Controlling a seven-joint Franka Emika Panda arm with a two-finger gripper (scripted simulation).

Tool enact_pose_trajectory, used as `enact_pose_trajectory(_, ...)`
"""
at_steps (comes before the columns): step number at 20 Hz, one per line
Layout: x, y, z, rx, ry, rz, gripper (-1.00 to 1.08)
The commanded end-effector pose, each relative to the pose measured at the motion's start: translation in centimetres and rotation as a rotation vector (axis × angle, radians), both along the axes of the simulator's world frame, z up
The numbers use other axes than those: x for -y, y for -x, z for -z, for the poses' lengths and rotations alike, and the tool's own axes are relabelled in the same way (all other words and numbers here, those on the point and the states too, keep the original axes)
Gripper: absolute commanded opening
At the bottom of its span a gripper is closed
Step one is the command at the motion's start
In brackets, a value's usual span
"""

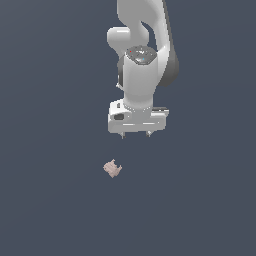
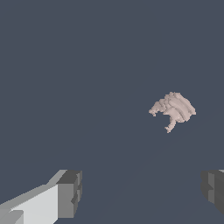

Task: Pick up the object and move it to a goal position.

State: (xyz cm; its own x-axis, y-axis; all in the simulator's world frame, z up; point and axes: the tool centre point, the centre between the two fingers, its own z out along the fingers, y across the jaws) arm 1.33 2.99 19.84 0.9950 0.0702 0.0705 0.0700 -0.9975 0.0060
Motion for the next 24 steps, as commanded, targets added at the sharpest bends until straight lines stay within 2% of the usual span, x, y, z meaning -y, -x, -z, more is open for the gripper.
enact_pose_trajectory(1,0.1,-0.1,0.1,-0.001,0.001,-0.011,1.0)
enact_pose_trajectory(11,1.5,-1.5,1.5,-0.013,0.013,-0.129,1.0)
enact_pose_trajectory(24,5.2,-4.4,5.2,-0.042,0.029,-0.41,1.0)
